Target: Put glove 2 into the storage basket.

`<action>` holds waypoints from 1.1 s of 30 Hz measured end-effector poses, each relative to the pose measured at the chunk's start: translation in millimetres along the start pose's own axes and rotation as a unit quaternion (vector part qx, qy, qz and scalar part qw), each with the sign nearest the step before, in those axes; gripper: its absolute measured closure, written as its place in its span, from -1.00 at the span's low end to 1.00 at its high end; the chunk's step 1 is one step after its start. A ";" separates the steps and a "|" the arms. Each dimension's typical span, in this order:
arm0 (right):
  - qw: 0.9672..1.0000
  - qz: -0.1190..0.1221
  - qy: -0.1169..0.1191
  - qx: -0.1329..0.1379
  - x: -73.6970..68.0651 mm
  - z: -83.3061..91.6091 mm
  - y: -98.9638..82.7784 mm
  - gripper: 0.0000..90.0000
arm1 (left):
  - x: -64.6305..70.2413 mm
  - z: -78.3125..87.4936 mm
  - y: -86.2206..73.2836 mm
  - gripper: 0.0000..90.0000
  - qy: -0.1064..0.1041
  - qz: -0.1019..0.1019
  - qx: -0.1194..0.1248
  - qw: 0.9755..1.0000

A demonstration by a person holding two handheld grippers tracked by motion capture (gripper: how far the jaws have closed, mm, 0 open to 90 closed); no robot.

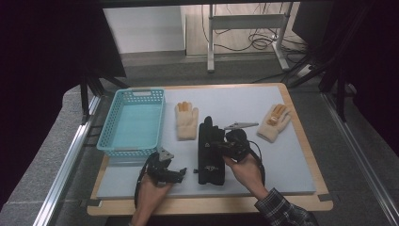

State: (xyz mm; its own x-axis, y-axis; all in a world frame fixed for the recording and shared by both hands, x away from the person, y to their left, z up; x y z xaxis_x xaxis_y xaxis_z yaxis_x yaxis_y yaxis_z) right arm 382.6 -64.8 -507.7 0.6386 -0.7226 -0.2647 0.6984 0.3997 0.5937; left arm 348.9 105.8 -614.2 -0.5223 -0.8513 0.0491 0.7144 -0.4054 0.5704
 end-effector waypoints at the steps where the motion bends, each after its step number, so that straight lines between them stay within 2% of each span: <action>1: 1.000 -0.006 -0.002 -0.007 2.1 -4.6 -2.2 0.94 | 0.0 0.0 0.0 -0.89 0.000 0.000 0.000 1.000; 6: 0.999 -0.024 -0.016 -0.028 20.1 -29.1 -13.0 0.90 | 0.2 -0.1 0.1 -0.89 0.000 0.001 0.001 1.000; 8: 0.999 -0.026 -0.014 -0.034 28.2 -40.1 -16.9 0.78 | 0.0 0.0 -0.3 -0.89 0.000 -0.001 -0.001 1.000; 10: 0.999 -0.017 -0.008 -0.033 32.3 -44.5 -18.9 0.61 | -0.1 0.1 -0.3 -0.89 0.000 -0.001 -0.001 1.000; 12: 1.000 0.004 -0.016 -0.023 35.7 -41.9 -17.8 0.38 | -0.1 0.1 -0.3 -0.89 0.000 -0.001 -0.001 1.000; 15: 0.998 0.043 -0.048 -0.010 46.3 -32.7 -16.2 0.18 | -0.1 0.2 -0.3 -0.89 0.000 -0.001 -0.002 1.000; 16: 0.997 0.051 -0.052 -0.009 50.7 -29.7 -16.8 0.12 | -0.1 0.2 -0.3 -0.89 0.000 -0.001 -0.002 1.000; 20: 0.997 0.069 -0.042 0.000 67.8 -18.9 -25.4 -0.02 | -0.1 0.2 -0.4 -0.89 0.000 -0.001 -0.002 1.000; 23: 0.997 0.068 -0.033 0.006 77.6 -13.5 -38.8 -0.07 | -0.1 0.3 -0.3 -0.89 0.000 -0.002 -0.002 1.000; 25: 0.997 0.076 -0.034 0.004 82.8 -12.8 -50.8 -0.01 | -0.1 0.5 -0.4 -0.89 0.000 -0.002 -0.002 1.000; 28: 0.995 0.097 -0.020 -0.004 82.5 -12.1 -68.6 0.46 | 0.4 1.3 -0.7 -0.88 -0.001 -0.003 -0.001 1.000; 30: 0.993 0.117 -0.013 -0.013 78.8 -13.1 -81.1 0.70 | 0.6 2.1 -1.7 -0.88 -0.002 -0.006 -0.001 1.000; 32: 0.991 0.130 0.000 -0.020 71.7 -15.0 -90.5 0.81 | -0.4 3.2 -3.2 -0.88 -0.002 -0.009 -0.002 1.000; 33: 0.990 0.140 -0.001 -0.016 68.3 -15.1 -92.7 0.87 | -0.9 3.5 -3.8 -0.89 -0.002 -0.009 -0.002 1.000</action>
State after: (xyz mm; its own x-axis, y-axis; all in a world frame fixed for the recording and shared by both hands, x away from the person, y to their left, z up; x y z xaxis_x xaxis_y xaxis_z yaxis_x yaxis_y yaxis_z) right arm 366.3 -142.7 -592.3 0.8079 -0.5821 -0.0920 0.5044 0.6024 0.6186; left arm 345.0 109.2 -613.6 -0.5374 -0.8423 0.0423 0.7061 -0.4219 0.5687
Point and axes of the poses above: each handheld gripper's, and its own axes: z roughly backward along the jaws, y roughly out of its top, x roughly to its right, the point moved 9 cm from there along -z, roughly forward along the jaws, and after that the axes turned 10 degrees about -x, right-handed, at the moved point
